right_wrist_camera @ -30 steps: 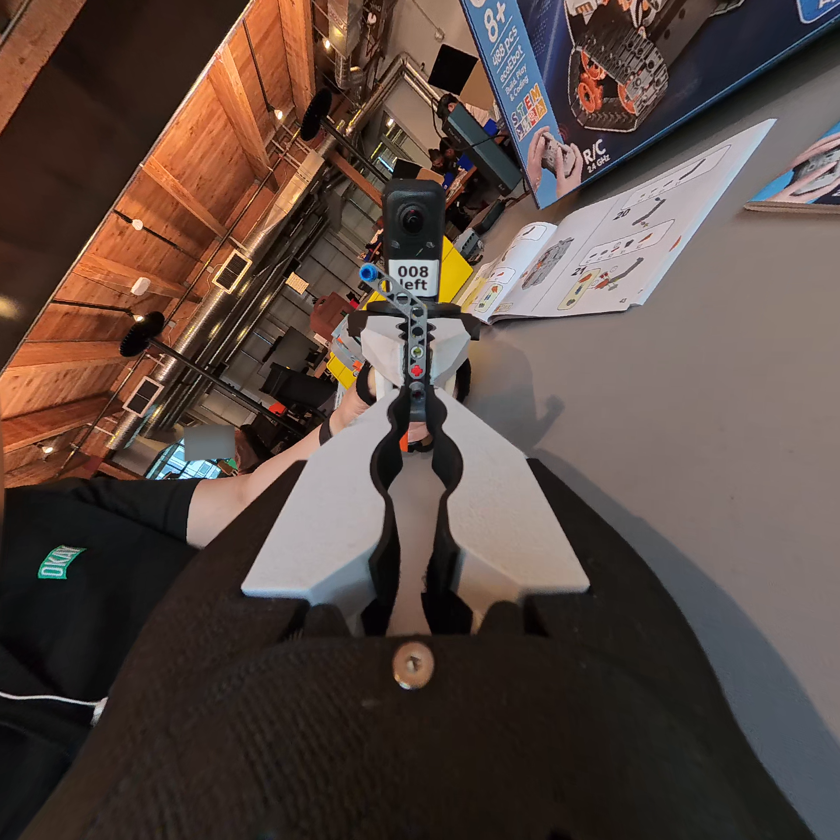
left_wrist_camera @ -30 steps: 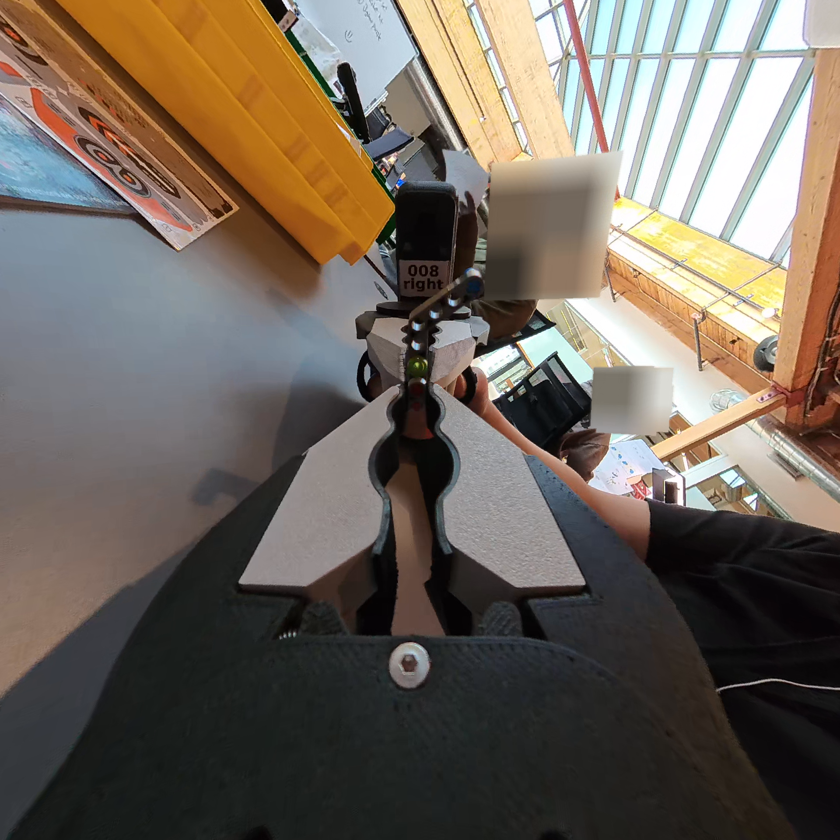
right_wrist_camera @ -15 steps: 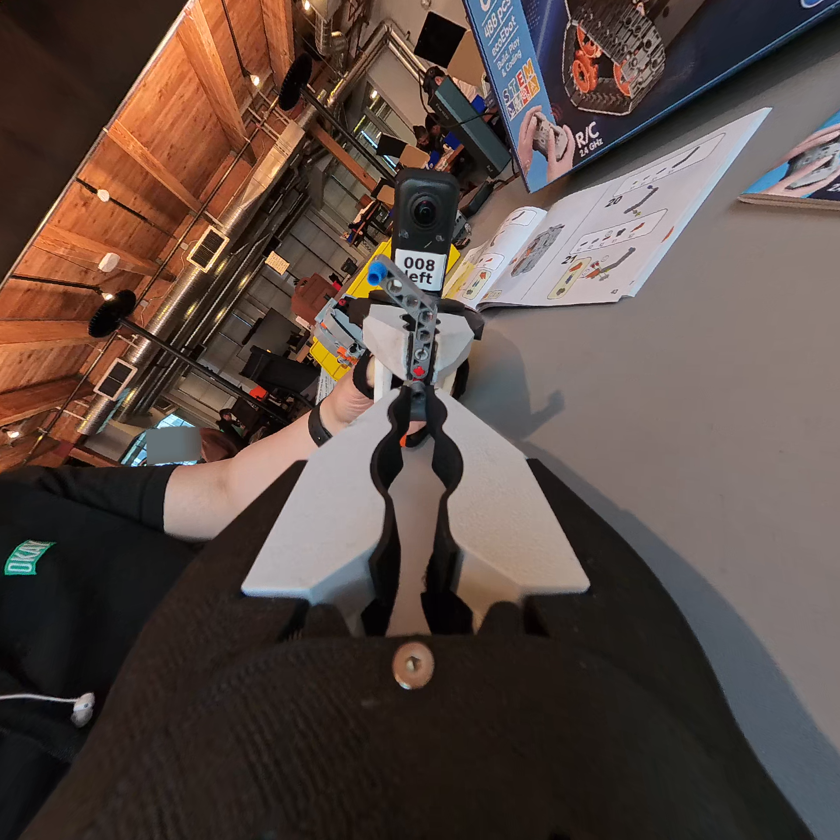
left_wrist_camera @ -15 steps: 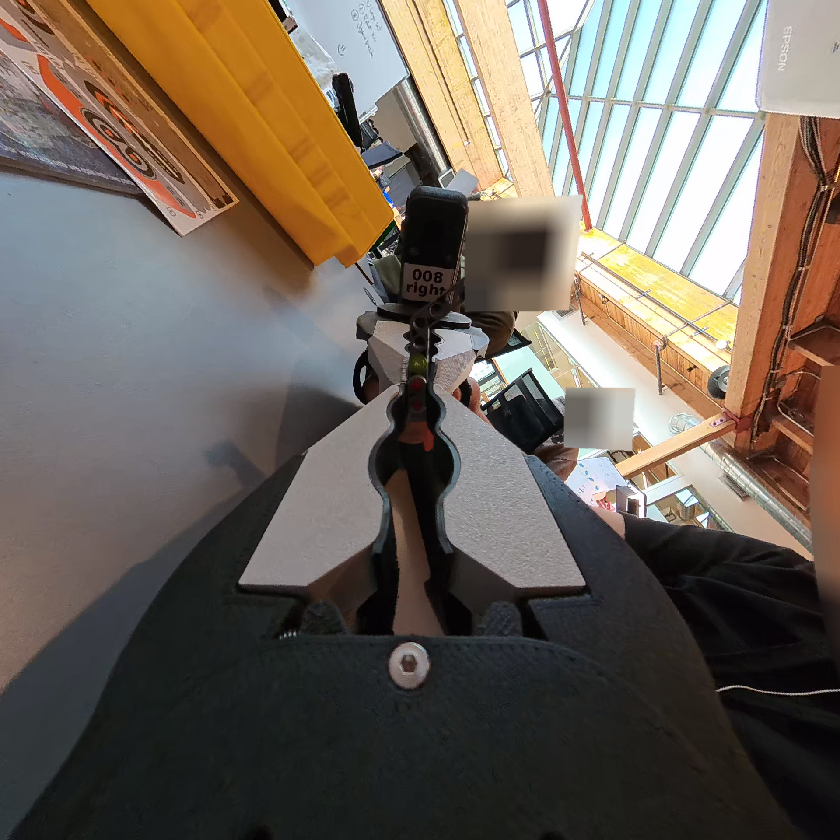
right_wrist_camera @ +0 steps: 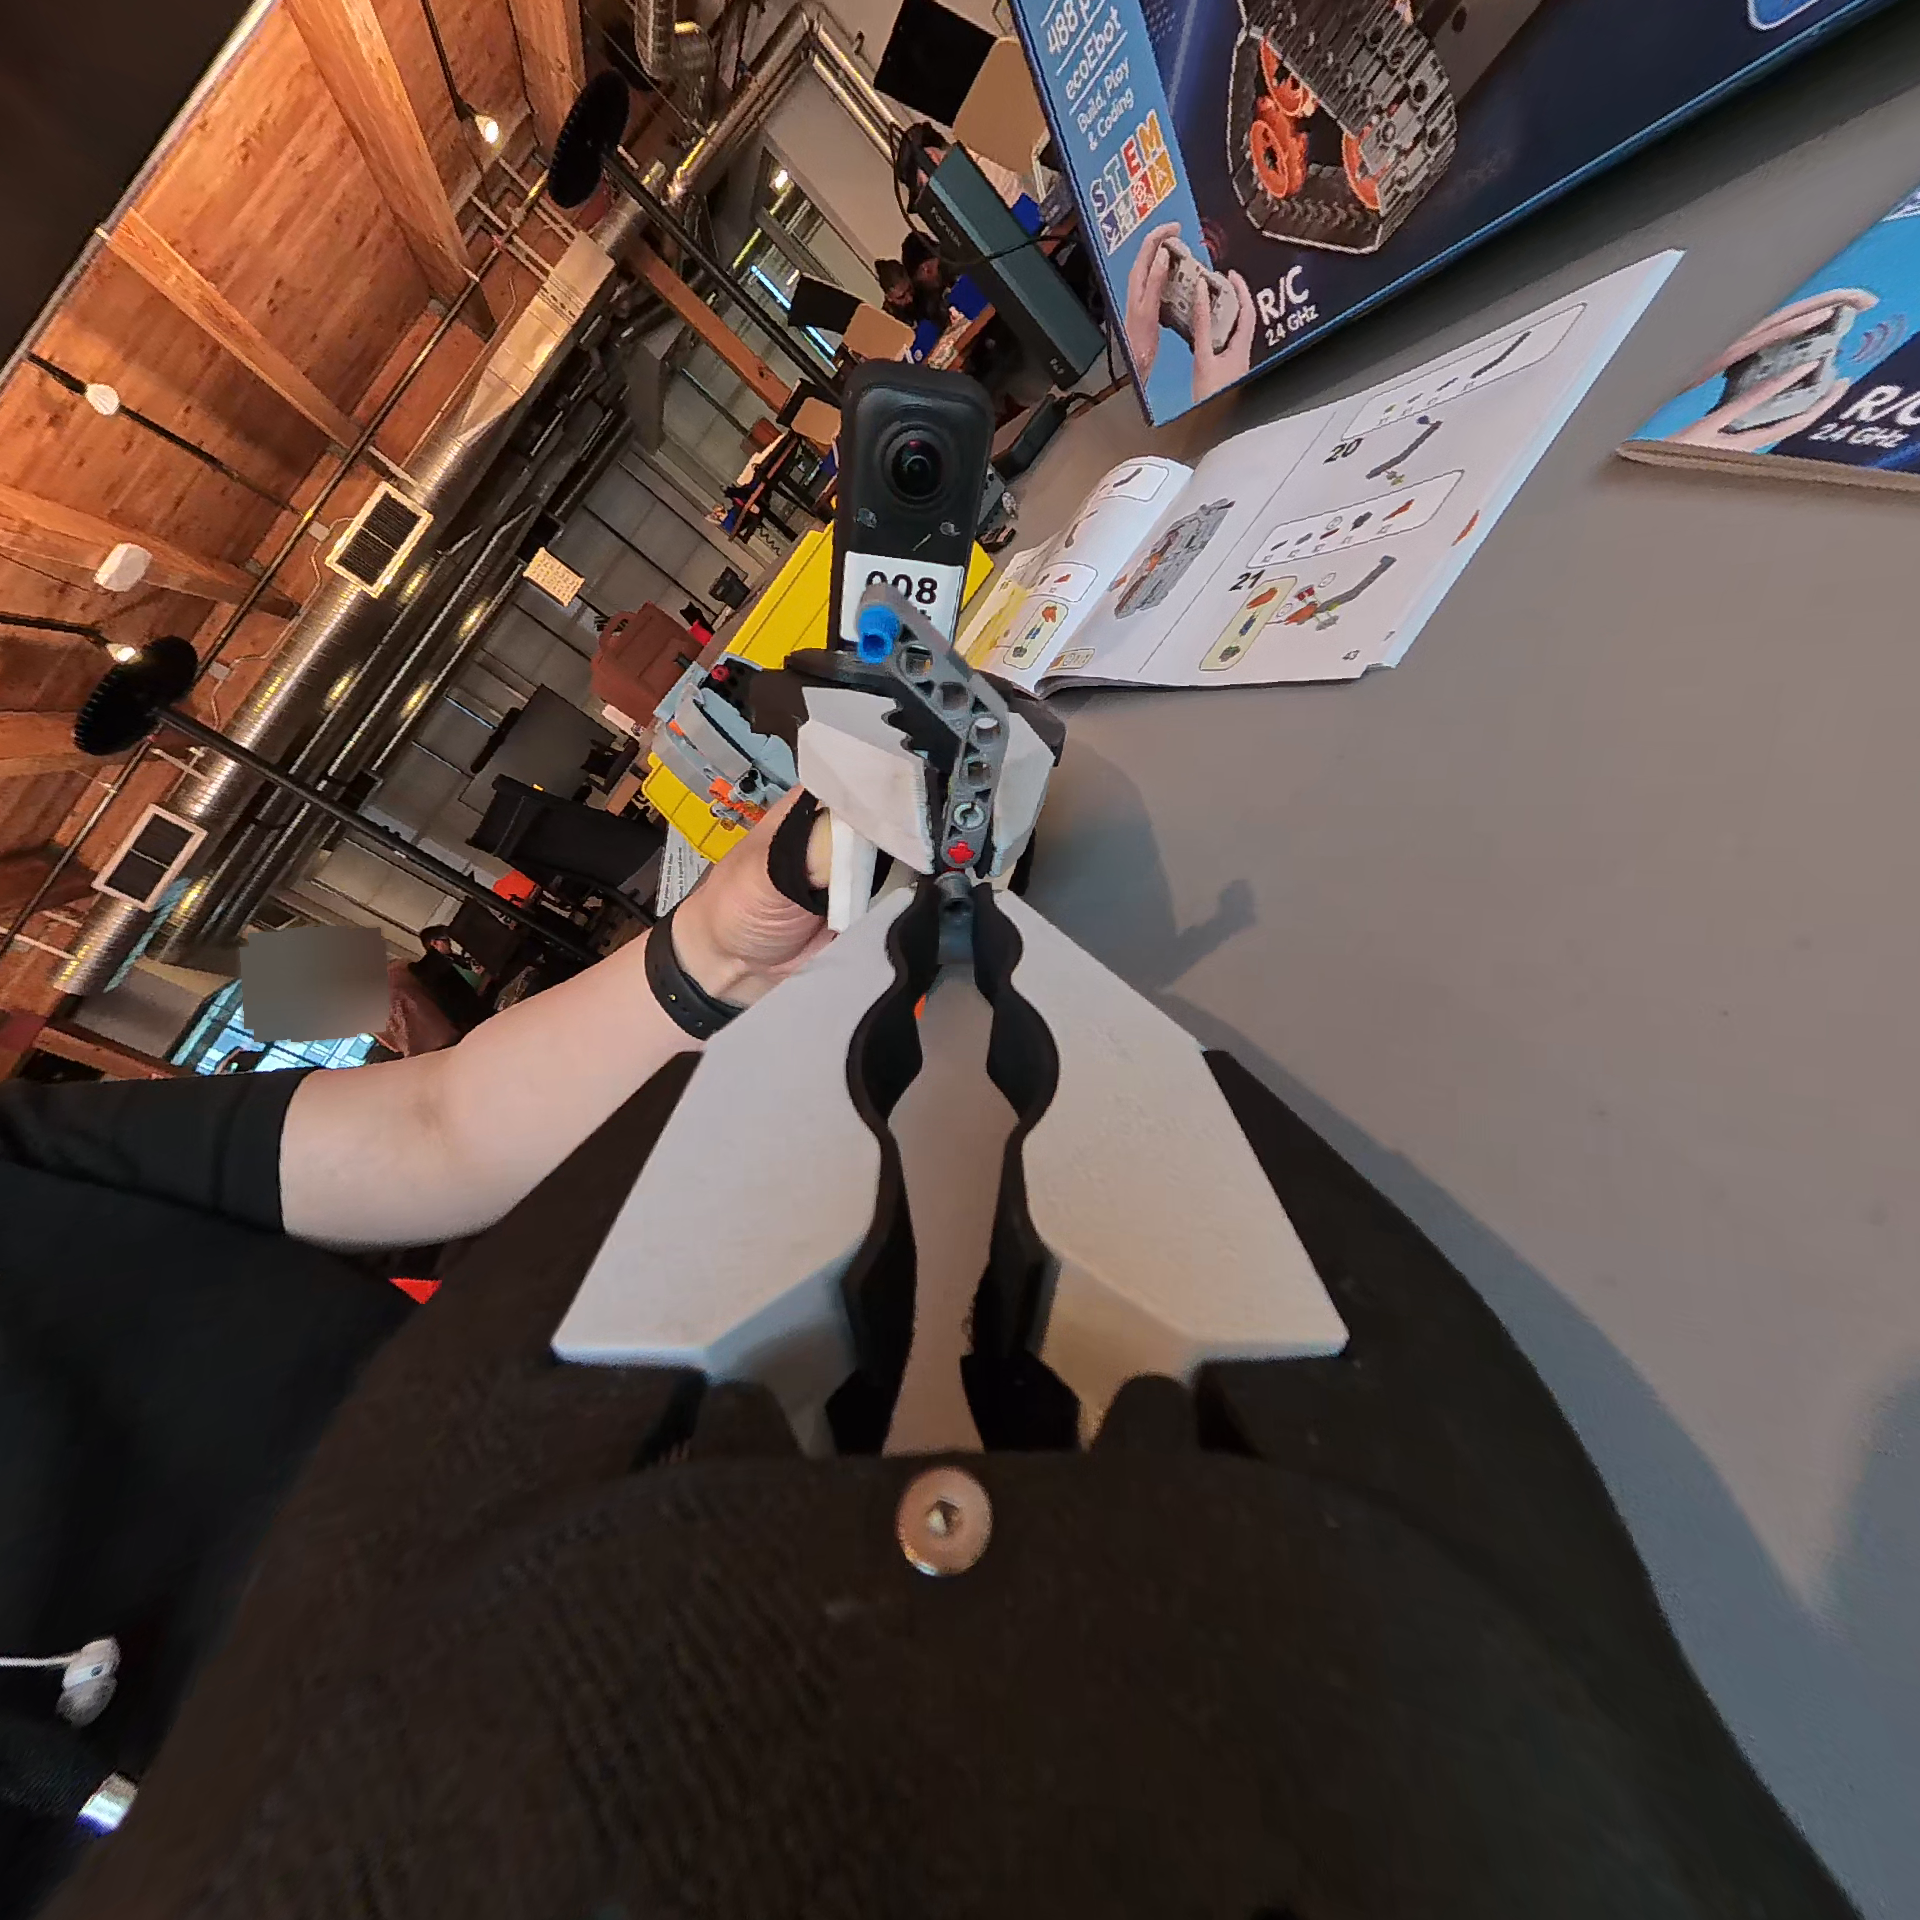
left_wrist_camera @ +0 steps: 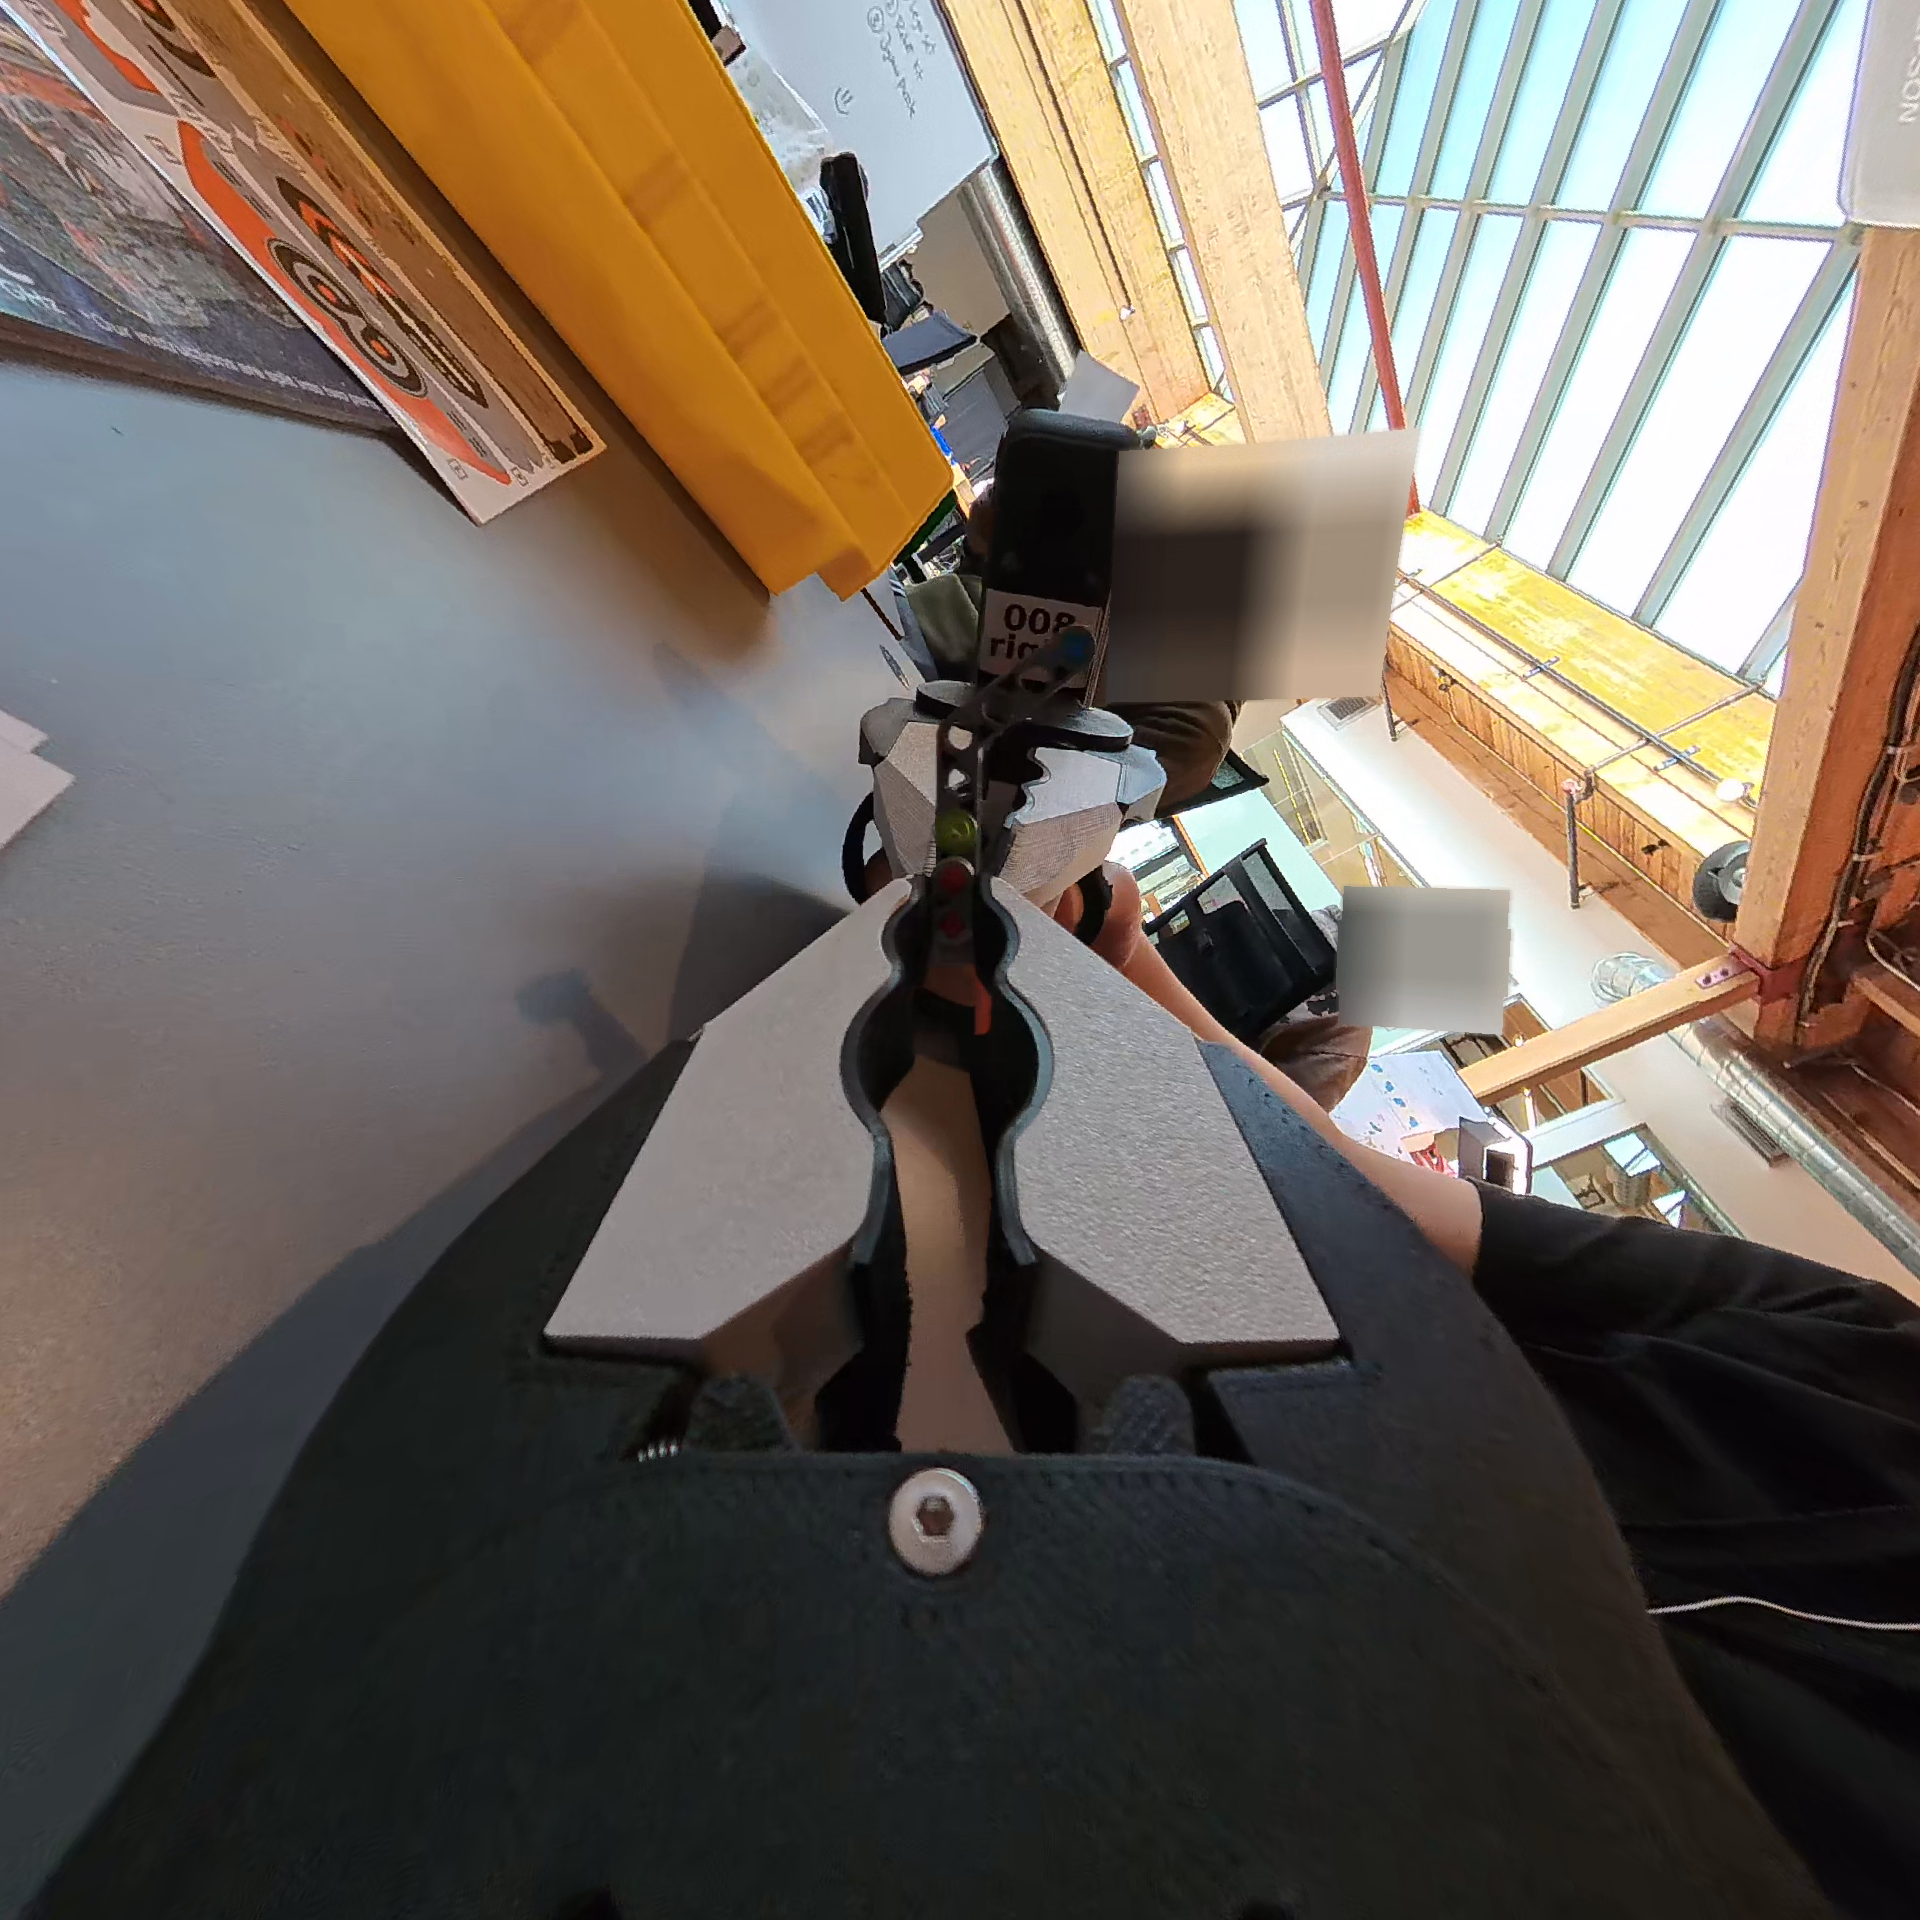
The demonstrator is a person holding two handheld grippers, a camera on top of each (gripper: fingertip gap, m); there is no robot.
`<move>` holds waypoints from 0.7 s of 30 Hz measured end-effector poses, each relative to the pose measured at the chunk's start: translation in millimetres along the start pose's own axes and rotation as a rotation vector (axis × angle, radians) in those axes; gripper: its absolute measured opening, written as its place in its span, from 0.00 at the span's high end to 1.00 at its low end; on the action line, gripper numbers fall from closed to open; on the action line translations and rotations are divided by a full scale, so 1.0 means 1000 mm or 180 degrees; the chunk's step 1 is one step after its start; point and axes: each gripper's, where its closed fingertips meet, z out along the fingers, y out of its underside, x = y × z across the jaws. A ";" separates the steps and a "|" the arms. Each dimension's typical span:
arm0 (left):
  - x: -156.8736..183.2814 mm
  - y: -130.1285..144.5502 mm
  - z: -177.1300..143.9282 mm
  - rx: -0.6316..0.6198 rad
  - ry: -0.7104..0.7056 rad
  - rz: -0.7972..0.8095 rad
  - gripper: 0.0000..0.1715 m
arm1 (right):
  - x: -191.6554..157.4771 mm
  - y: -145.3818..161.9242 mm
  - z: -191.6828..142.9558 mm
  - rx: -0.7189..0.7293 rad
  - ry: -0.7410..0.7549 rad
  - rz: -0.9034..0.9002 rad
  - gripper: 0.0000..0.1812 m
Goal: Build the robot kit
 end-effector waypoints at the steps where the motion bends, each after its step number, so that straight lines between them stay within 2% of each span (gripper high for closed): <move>1: -0.001 0.000 0.000 0.0002 -0.0015 0.0003 0.97 | 0.001 0.000 0.000 0.0001 0.0022 -0.0003 0.97; 5: -0.002 0.000 0.000 0.0002 -0.0048 0.0006 0.96 | 0.001 0.000 0.001 0.0001 0.0053 -0.0047 0.97; 12: 0.007 0.000 0.001 0.0003 0.0189 -0.0075 0.97 | -0.007 -0.002 0.000 0.0027 -0.0131 -0.0095 0.97; 21: 0.005 -0.001 0.002 0.0038 0.0131 -0.0046 0.97 | -0.005 -0.002 0.001 0.0031 -0.0078 -0.0101 0.97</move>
